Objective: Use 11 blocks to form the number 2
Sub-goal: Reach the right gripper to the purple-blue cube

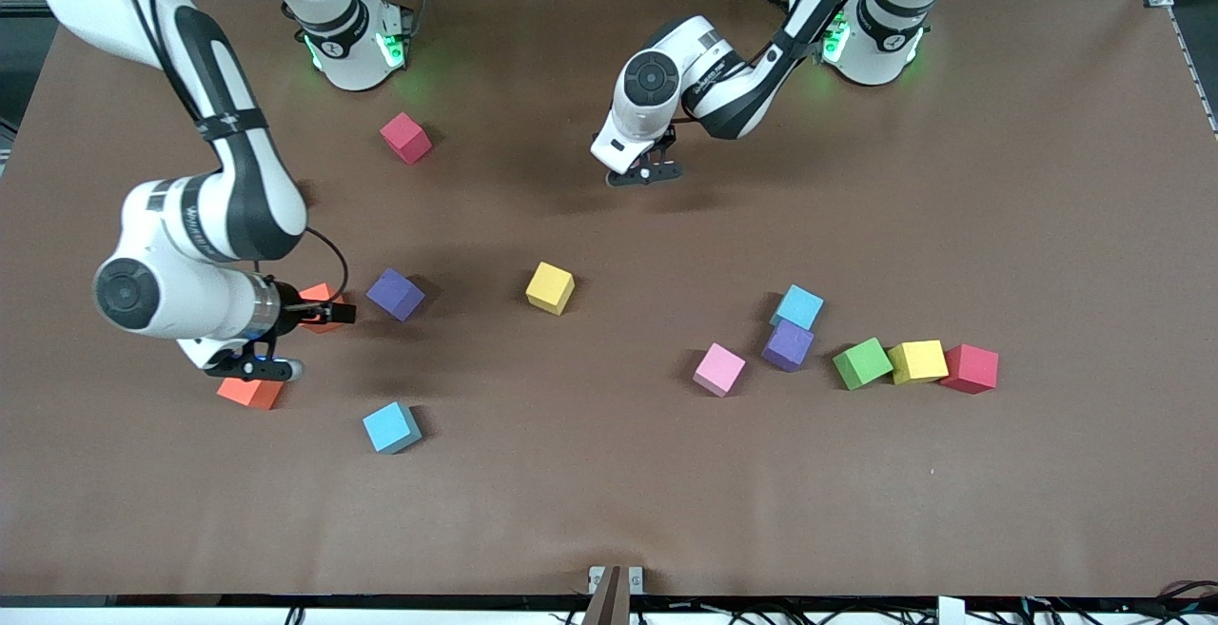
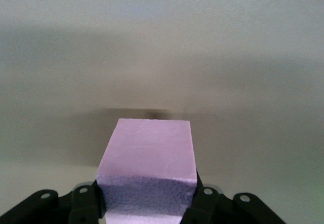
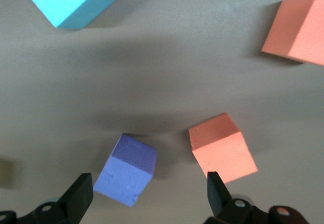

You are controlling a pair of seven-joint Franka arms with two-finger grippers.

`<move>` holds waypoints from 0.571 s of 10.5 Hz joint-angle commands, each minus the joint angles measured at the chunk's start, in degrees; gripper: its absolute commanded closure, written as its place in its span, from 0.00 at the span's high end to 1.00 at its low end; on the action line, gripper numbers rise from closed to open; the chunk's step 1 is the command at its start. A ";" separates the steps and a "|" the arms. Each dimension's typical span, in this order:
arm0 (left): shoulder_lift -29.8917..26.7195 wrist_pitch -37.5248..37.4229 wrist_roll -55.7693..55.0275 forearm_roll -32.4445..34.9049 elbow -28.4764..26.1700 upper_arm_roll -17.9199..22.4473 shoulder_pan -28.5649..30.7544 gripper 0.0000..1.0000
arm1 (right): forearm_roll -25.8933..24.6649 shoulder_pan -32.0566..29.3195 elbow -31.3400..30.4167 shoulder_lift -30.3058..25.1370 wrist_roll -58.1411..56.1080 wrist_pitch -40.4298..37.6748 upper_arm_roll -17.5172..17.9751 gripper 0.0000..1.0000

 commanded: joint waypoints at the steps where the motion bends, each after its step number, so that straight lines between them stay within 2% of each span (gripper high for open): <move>1: 1.88 -0.19 2.61 -0.39 2.13 -0.12 -0.50 0.22 | 0.23 2.94 -4.05 -2.65 10.06 2.47 -0.14 1.00; 3: 1.97 -0.28 4.98 -0.48 3.09 -0.48 -0.59 0.22 | -0.38 6.11 -4.13 -2.65 19.22 2.56 -0.23 1.00; 6: 3.20 -0.89 4.91 -0.57 5.21 -0.39 -1.20 0.22 | 0.14 4.98 -8.42 -3.53 21.18 7.10 -0.23 1.00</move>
